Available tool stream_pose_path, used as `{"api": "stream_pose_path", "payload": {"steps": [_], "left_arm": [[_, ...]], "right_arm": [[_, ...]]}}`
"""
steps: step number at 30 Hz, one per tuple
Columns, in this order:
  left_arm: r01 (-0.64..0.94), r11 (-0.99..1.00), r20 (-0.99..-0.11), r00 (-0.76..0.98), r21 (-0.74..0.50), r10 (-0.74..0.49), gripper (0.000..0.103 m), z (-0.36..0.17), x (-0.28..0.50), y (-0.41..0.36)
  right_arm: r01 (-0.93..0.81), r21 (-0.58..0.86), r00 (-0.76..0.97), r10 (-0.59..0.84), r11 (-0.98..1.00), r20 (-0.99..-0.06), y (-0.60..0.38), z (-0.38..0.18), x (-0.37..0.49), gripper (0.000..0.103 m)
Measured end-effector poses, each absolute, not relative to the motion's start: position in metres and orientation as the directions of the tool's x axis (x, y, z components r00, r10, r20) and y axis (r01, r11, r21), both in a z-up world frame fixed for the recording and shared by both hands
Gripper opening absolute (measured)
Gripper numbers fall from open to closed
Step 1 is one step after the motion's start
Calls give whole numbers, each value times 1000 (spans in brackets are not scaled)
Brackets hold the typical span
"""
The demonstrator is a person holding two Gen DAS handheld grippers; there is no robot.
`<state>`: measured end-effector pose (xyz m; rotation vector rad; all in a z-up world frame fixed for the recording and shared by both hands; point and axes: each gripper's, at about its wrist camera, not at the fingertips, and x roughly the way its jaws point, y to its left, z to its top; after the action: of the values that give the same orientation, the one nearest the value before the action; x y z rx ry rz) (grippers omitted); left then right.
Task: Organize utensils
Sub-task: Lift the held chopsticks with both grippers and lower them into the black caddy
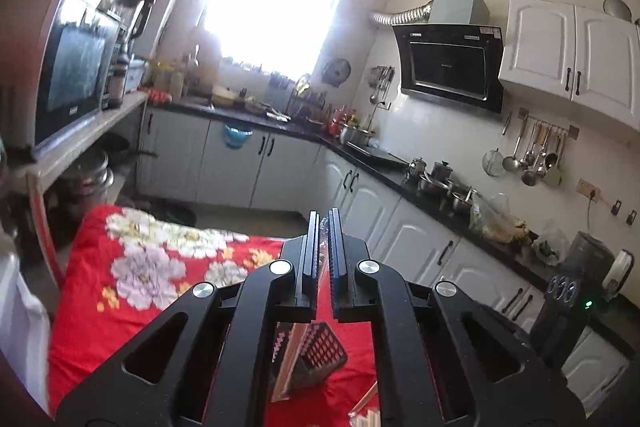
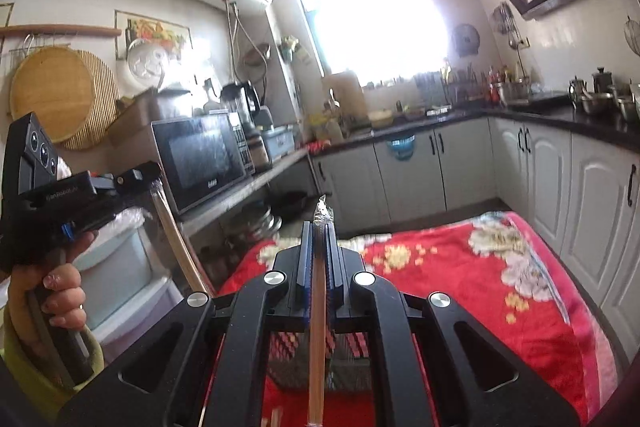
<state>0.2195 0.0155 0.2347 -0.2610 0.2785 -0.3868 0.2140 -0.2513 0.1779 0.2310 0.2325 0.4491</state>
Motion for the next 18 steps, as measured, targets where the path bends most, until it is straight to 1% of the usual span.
{"api": "stream_pose_path", "payload": {"steps": [3,7,9,18], "left_arm": [[323,904,-212,897,-281,-387,2,236,228,10],[297,915,-222,906,-272,-360,2,229,243,10],[281,915,-238,905,-288,-353,2,223,254,13],[244,911,-302,888,-332,-347,2,182,279,20]], "right_arm": [[-408,246,887,445,879,-119,-248,189,221,6],[-393,208,905,417,896,-87,-244,196,234,6],[-389,194,910,409,900,-74,-241,196,240,6],[-351,142,929,363,926,-69,-227,169,263,6]]}}
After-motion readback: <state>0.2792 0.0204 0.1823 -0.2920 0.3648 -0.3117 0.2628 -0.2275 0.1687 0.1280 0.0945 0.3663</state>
